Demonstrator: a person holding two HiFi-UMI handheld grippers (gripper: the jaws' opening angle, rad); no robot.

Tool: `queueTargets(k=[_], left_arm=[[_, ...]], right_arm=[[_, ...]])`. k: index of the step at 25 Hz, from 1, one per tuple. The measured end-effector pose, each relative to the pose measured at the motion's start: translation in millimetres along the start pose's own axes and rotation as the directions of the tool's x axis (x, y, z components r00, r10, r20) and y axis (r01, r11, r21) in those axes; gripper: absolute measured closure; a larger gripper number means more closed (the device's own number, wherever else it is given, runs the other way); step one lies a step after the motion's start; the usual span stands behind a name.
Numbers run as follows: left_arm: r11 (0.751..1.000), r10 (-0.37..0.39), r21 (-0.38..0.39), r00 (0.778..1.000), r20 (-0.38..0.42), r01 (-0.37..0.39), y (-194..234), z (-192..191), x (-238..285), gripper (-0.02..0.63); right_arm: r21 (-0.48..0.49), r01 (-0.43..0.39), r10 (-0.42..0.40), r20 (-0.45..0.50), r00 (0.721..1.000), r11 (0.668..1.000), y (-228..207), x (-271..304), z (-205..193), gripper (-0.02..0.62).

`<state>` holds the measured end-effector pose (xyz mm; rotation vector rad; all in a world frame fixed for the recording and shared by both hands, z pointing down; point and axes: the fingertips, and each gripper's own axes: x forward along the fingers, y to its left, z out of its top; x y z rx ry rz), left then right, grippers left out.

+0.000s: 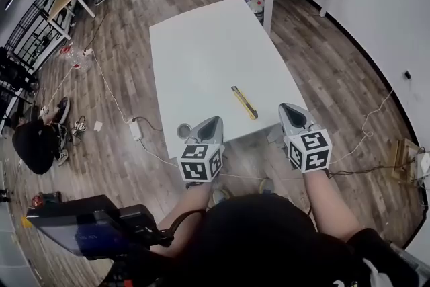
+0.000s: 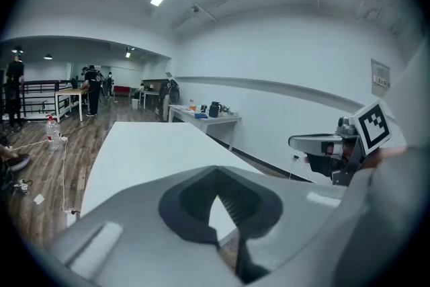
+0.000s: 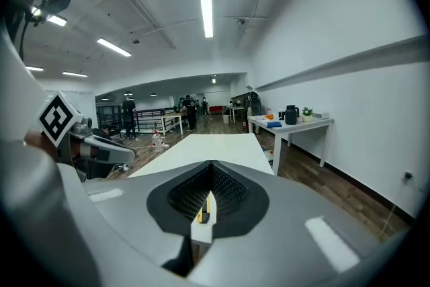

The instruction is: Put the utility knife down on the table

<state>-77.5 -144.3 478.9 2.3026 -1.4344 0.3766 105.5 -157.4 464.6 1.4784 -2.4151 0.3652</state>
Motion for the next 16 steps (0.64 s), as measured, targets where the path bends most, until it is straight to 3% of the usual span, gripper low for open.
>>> queueTargets(k=[16], left_arm=[[0.999, 0.041, -0.019, 0.999, 0.014, -0.041, -18, -6, -4, 0.606]], right_arm=[[0.005, -0.018, 0.018, 0.010, 1.000, 1.000, -9, -8, -2, 0.574]])
